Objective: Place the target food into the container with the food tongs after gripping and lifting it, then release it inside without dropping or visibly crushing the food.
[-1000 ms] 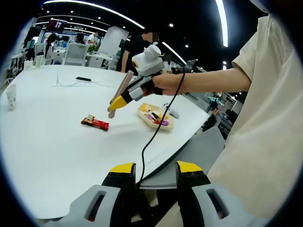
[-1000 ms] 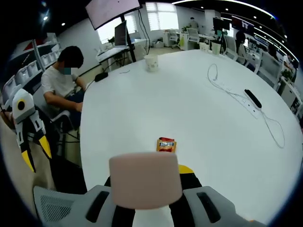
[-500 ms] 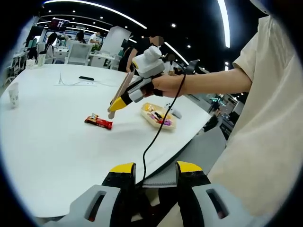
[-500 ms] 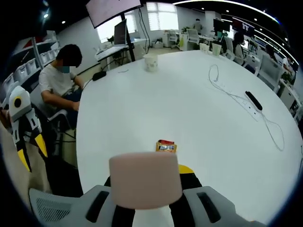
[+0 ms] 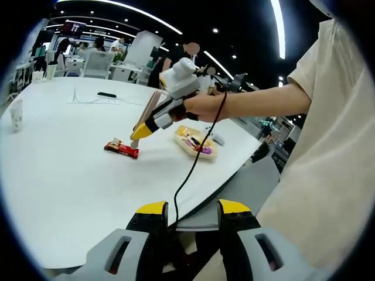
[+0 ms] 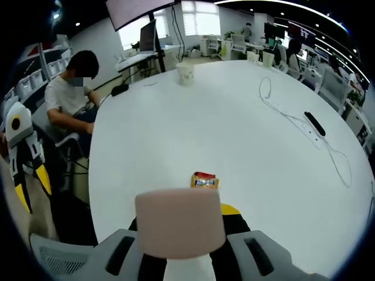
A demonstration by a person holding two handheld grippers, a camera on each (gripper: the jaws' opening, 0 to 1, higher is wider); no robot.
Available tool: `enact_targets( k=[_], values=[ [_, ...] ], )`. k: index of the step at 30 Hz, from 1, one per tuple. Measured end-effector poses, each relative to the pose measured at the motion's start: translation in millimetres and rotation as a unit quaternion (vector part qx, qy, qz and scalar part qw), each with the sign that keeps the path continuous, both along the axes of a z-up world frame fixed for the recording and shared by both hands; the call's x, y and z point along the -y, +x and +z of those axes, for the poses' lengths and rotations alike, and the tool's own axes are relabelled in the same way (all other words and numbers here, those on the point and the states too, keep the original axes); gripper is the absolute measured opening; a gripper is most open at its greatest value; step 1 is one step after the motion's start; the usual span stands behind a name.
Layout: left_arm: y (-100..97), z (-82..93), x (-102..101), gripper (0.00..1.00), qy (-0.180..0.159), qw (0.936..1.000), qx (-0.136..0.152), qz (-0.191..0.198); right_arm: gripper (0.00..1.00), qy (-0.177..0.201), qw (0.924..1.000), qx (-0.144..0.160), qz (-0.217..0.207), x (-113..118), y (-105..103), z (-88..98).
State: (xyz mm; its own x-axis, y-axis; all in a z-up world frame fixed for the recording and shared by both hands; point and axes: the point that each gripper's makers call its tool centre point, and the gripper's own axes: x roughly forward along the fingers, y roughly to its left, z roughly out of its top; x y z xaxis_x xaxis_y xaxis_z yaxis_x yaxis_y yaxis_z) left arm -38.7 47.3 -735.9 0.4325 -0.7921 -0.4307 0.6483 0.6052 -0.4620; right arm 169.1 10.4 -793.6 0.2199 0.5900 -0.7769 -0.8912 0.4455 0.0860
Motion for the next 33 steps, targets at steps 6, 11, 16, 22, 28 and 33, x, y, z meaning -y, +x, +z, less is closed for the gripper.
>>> enact_targets(
  k=[6,11,16,22,28,33],
  values=[
    [0.7,-0.7,-2,0.33,-0.002,1.0000,-0.004,0.002,0.24,-0.016,0.9999,0.007,0.000,3,6,-10.8],
    [0.9,-2.2,-1,0.32,-0.001,1.0000,-0.007,0.002,0.24,-0.016,0.9997,0.010,-0.015,2,7,-16.9],
    [1.1,-3.3,1,0.32,-0.003,0.9999,-0.010,0.001,0.24,-0.018,0.9995,0.016,-0.018,0,8,-20.0],
    [1.4,-4.7,-2,0.32,-0.001,0.9999,-0.015,0.003,0.25,-0.016,0.9994,0.007,-0.029,0,11,-24.3],
    [2.6,-6.0,-4,0.32,-0.003,0.9998,-0.020,0.006,0.25,-0.012,0.9988,-0.004,-0.048,2,14,-28.9],
    [6.2,-6.5,-3,0.32,-0.006,0.9997,-0.021,0.005,0.25,-0.010,0.9984,-0.010,-0.054,1,13,-30.9]
  ],
)
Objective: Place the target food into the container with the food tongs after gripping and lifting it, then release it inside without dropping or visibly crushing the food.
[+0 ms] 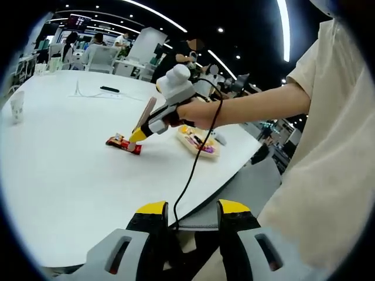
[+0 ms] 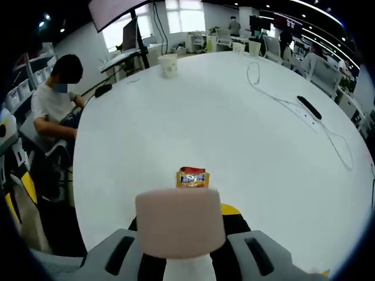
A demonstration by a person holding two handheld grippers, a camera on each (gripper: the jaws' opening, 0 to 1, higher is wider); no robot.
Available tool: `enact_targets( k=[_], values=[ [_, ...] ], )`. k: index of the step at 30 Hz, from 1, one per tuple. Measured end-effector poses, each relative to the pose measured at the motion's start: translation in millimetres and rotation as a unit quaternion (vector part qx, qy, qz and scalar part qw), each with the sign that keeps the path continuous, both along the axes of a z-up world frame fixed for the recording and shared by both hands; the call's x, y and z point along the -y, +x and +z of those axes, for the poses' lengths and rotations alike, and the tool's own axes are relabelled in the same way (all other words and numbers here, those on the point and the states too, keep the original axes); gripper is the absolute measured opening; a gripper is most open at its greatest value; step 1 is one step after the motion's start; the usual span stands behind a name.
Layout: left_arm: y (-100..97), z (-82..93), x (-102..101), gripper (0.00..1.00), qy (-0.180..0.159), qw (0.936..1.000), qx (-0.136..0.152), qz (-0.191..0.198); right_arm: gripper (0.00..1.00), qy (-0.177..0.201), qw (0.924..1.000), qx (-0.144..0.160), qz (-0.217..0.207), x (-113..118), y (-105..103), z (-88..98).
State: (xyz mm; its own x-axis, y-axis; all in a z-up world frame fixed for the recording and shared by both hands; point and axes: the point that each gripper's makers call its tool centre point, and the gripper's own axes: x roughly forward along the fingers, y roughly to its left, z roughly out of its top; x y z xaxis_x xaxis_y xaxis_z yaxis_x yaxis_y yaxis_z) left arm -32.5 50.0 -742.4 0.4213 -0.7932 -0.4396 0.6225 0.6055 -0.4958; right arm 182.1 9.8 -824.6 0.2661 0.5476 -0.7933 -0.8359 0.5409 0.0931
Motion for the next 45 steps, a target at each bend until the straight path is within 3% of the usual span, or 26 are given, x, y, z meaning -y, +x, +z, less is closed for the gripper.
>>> enact_targets(
  k=[45],
  values=[
    [-0.5,-4.2,3.5,0.31,-0.009,0.9999,-0.008,0.004,0.24,-0.006,0.9999,0.008,0.002,-0.5,0.9,-7.5]
  ],
)
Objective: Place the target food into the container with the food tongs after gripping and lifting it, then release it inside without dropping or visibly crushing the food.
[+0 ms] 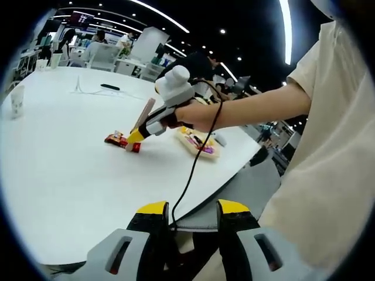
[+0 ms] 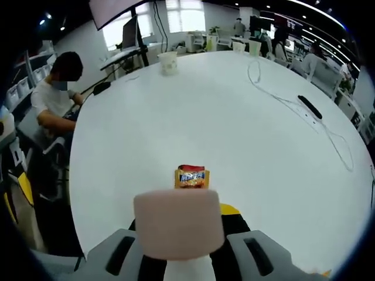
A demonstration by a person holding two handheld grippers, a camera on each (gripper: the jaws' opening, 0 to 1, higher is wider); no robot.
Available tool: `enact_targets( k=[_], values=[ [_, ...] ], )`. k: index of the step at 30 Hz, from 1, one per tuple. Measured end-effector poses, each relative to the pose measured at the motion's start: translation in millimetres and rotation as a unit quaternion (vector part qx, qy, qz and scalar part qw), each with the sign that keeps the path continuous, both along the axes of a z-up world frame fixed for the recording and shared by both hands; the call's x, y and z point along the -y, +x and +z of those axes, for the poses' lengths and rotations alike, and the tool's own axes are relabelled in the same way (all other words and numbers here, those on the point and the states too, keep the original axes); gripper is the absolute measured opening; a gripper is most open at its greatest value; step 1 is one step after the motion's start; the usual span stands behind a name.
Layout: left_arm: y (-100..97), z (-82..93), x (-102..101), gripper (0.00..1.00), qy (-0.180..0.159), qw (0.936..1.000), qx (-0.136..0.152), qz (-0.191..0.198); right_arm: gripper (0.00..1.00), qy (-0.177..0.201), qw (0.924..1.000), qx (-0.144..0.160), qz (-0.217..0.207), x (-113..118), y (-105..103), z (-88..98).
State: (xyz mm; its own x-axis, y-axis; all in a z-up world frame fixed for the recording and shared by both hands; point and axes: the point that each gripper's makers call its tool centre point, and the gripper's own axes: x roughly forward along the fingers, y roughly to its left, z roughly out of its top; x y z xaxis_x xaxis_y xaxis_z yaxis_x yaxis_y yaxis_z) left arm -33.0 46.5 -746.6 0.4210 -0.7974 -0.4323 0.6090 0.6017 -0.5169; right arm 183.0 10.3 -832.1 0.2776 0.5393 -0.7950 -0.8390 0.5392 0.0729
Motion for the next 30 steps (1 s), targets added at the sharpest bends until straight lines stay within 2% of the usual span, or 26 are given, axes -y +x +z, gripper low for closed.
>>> enact_targets(
  k=[11,30],
  values=[
    [0.3,1.7,-3.7,0.32,0.007,1.0000,-0.001,0.000,0.20,0.003,1.0000,0.005,-0.006,0.4,1.8,0.5],
    [-1.4,3.6,5.6,0.32,0.007,1.0000,-0.001,-0.005,0.20,0.007,0.9998,0.015,-0.007,0.7,3.4,2.3]
  ],
)
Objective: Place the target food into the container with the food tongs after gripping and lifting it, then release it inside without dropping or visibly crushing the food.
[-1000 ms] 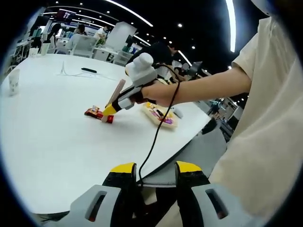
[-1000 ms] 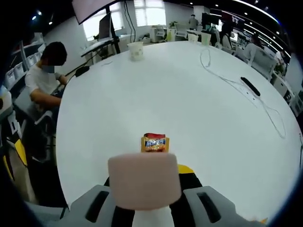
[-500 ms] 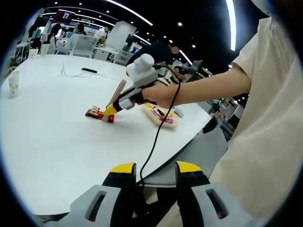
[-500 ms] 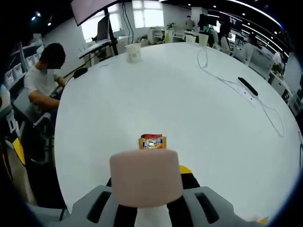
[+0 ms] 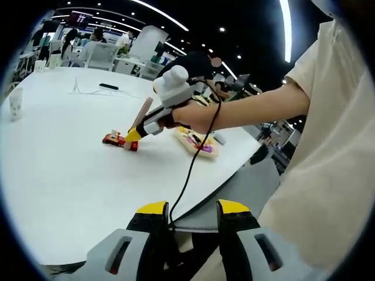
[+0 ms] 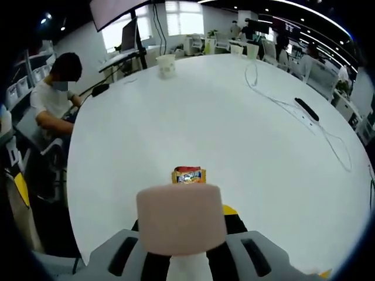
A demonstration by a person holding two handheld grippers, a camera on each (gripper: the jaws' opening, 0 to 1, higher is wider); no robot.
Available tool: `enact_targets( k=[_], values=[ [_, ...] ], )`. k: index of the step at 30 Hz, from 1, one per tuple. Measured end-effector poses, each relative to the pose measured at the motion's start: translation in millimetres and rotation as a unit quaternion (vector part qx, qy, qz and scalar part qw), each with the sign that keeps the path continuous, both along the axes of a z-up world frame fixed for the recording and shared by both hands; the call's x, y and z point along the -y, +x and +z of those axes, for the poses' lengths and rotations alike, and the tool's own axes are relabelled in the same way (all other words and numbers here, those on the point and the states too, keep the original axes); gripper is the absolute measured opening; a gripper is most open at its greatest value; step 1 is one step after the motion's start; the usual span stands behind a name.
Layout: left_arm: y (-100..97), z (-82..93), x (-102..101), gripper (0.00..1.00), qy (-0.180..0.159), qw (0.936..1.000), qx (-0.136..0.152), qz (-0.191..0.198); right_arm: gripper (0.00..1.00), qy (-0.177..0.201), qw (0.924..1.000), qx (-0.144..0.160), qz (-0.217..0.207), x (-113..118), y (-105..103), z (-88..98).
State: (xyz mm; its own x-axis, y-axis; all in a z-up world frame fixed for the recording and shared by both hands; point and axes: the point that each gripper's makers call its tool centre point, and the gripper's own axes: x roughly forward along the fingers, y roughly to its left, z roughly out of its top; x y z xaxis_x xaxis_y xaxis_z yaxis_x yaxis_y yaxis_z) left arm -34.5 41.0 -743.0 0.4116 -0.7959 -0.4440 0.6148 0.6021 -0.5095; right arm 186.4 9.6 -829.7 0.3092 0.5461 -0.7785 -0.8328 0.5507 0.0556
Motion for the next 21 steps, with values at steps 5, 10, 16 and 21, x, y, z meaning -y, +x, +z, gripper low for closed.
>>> enact_targets(
  k=[5,10,16,21],
  values=[
    [2.7,2.5,3,0.32,-0.002,1.0000,0.004,0.000,0.20,0.006,1.0000,0.004,-0.001,-2,1,5.4],
    [1.8,2.7,5,0.32,-0.002,1.0000,0.005,-0.005,0.20,0.007,0.9999,0.008,-0.006,-1,-1,13.2],
    [5.0,8.1,12,0.32,0.000,0.9997,0.016,-0.019,0.20,0.017,0.9997,0.013,-0.009,3,-8,26.1],
    [2.7,10.2,12,0.32,0.000,0.9996,0.022,-0.018,0.20,0.021,0.9996,0.016,-0.012,8,-9,33.2]
  ],
)
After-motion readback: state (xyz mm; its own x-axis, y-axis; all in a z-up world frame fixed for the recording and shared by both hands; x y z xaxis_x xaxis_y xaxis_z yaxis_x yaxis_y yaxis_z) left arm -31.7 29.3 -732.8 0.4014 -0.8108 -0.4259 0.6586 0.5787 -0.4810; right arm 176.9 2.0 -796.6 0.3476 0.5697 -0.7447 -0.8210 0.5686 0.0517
